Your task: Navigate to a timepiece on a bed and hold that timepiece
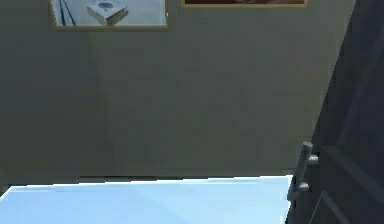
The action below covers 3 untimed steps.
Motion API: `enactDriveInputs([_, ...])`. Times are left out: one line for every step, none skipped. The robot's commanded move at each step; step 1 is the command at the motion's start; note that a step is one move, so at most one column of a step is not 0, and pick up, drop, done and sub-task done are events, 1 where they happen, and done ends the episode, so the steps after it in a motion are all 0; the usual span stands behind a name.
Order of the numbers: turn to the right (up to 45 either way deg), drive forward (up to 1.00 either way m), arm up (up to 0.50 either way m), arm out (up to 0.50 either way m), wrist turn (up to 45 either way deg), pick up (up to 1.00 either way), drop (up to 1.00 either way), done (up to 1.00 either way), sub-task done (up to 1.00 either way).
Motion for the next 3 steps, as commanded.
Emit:
enactDriveInputs([-3.0, 0.0, 0.0, 0.0, 0.0, 0.0, 0.0, 0.0, 0.0])
enactDriveInputs([0.0, 1.0, 0.0, 0.0, 0.0, 0.0, 0.0, 0.0, 0.0])
enactDriveInputs([-36.0, 0.0, 0.0, 0.0, 0.0, 0.0, 0.0, 0.0, 0.0])
